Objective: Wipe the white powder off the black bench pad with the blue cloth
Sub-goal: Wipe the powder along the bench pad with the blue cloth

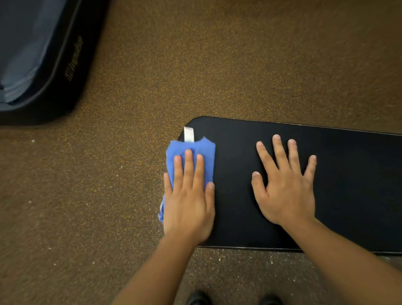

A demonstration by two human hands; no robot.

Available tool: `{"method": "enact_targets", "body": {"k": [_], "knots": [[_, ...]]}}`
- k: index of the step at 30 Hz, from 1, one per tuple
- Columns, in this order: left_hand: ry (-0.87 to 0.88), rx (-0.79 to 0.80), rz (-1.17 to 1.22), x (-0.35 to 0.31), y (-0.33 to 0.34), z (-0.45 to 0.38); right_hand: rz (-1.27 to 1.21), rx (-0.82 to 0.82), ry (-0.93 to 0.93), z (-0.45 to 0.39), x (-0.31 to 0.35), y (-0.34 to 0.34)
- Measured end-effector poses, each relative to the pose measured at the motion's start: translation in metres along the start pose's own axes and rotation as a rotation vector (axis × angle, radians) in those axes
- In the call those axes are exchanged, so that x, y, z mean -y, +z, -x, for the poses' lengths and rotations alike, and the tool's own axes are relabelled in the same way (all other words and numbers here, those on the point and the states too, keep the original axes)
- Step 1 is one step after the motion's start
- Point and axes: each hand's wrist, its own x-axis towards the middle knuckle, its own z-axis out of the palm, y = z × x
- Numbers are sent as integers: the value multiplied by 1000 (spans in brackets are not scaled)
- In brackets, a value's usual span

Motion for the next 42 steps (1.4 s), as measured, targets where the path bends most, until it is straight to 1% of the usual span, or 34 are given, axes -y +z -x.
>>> {"method": "enact_targets", "body": {"k": [3,5,8,11,13,15,20,22,25,28,31,34,36,39,42], "knots": [[-48,18,28,8,-10,-40,-4,-7,-9,0,1,0],[-30,19,37,9,-11,-46,-7,-8,-4,0,1,0],[-24,-7,31,4,-4,-14,-3,-10,-1,0,1,0],[-56,-27,70,-3,6,32,2,-6,0,0,1,0],[-83,-19,107,-3,8,38,6,-3,3,0,1,-1],[-92,-15,137,0,5,28,7,0,0,-1,2,-1],[11,18,117,23,-8,-31,18,7,3,-1,2,-1],[68,52,73,23,-12,-57,18,4,6,-1,2,-2],[87,75,-11,14,-16,-83,15,-6,8,0,3,-1],[125,50,-81,5,-12,-72,6,-15,4,0,3,0],[200,41,-57,-10,-1,-20,0,-19,7,0,2,0],[136,34,-12,-14,8,28,-4,-20,6,0,2,0],[97,21,-11,-10,8,35,-8,-14,9,0,2,-2],[54,12,-36,-10,2,2,-7,-10,4,0,2,-2],[-39,13,-50,-16,-6,-58,-16,-18,8,1,1,-1]]}}
